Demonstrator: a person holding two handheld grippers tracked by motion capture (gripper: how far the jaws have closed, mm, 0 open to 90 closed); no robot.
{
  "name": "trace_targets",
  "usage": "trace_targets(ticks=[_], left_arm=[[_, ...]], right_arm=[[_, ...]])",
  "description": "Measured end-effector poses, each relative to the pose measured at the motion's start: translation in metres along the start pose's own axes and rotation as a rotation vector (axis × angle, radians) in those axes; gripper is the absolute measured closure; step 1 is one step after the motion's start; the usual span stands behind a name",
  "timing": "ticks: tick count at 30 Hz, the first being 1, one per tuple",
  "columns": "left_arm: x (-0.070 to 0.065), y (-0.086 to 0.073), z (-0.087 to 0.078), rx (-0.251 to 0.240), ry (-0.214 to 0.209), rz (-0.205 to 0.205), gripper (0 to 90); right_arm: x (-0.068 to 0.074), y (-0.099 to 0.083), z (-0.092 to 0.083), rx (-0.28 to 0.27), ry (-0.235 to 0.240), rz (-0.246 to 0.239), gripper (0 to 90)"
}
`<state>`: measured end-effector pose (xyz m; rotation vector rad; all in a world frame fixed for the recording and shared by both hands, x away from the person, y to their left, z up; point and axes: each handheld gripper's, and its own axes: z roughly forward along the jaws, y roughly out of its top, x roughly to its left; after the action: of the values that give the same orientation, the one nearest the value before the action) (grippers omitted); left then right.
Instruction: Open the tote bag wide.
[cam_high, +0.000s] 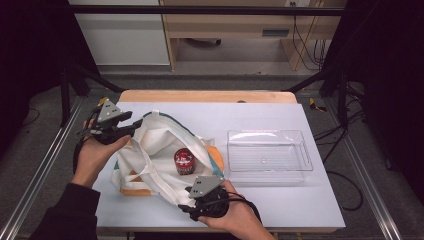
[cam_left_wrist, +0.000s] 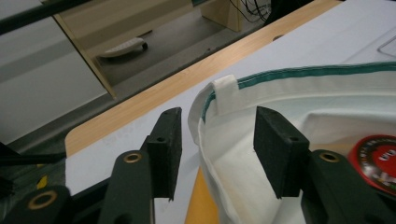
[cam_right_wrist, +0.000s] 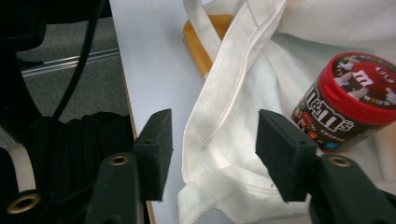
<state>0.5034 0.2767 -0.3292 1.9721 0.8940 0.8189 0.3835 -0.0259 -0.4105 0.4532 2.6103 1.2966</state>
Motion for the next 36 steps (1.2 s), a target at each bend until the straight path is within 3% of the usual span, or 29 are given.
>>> trace_targets(ticks=[4,9,11,15,17,18,21,23,25,29,36], left_arm=[[-0.021,-0.009,-0.026,-0.029,0.036,0.023,48.6],[-0.046,-0.03,-0.045,-0.062,0.057,0.007,45.9],[-0.055,-0.04,-0.047,-0.05,0.048,-0.027,43.9],[-0.069,-0.052,-0.046,-0.04,0.052,-0.034,41.4],[-0.074,-0.058,-0.045,-0.057,0.039,-0.056,40.3],[-0.077,-0.06,-0.044,-0.057,0.035,-0.062,40.1],[-0.083,-0.063,-0.039,-0.032,0.032,-0.048,39.1],[-0.088,-0.067,-0.037,-0.037,0.022,-0.066,37.8],[-0.093,-0.07,-0.033,-0.024,0.02,-0.056,37.4],[-0.099,-0.076,-0.029,-0.017,0.01,-0.071,37.0],[-0.105,-0.086,-0.022,-0.007,0.004,-0.083,38.9]], right_arm=[[-0.002,0.009,-0.01,-0.002,-0.031,-0.018,42.5],[-0.009,0.023,-0.024,-0.011,-0.068,-0.016,40.1],[-0.016,0.032,-0.032,-0.02,-0.095,-0.007,38.9],[-0.036,0.049,-0.046,-0.034,-0.143,0.006,38.1],[-0.047,0.056,-0.05,-0.028,-0.17,0.012,37.3],[-0.059,0.063,-0.053,-0.025,-0.19,0.015,37.1],[-0.071,0.07,-0.053,-0.007,-0.206,0.018,37.0],[-0.083,0.076,-0.05,0.01,-0.227,0.029,36.0],[-0.096,0.082,-0.045,0.027,-0.237,0.039,35.4],[-0.116,0.088,-0.025,0.084,-0.242,0.058,33.3],[-0.134,0.094,0.014,0.158,-0.211,0.079,31.0]])
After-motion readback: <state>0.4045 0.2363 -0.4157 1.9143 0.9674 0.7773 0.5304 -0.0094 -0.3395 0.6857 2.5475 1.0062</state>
